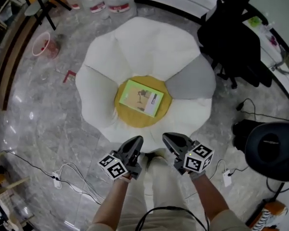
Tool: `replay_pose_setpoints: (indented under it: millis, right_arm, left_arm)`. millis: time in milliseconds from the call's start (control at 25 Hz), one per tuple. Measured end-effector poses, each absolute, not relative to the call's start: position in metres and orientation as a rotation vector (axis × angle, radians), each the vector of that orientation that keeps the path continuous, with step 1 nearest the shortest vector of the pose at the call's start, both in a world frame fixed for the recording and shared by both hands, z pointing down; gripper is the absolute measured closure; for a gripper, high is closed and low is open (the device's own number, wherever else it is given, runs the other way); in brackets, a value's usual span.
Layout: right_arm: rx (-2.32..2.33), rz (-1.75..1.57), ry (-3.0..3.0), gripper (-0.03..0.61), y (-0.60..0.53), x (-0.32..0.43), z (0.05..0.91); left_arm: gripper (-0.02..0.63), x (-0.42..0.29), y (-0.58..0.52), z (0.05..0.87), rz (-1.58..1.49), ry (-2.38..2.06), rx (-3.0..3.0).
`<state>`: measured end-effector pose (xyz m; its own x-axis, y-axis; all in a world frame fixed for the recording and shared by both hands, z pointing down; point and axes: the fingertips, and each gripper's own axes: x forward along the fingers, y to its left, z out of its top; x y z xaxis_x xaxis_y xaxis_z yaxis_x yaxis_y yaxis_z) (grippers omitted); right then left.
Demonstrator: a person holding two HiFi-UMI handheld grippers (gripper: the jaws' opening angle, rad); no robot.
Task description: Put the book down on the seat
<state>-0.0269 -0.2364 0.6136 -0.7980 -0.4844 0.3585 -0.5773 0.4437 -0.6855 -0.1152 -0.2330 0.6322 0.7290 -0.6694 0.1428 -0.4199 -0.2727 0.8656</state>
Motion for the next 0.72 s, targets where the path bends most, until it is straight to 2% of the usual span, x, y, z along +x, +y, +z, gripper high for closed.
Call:
replay_pose_setpoints:
  millis: [560, 720]
  right_arm:
    - [0.893, 1.168, -2.664, 0.563, -0.228, -0.027, 0.526]
    - [0.823, 1.092, -2.670, 0.563, -0.213, -0.039, 0.503]
  left_arm:
    - [0.589, -0.116, -0.255, 0.534, -0.295, -0.780, 2.137]
    - [0.589, -0.112, -0.233, 0.514, -0.237, -0.717, 2.181]
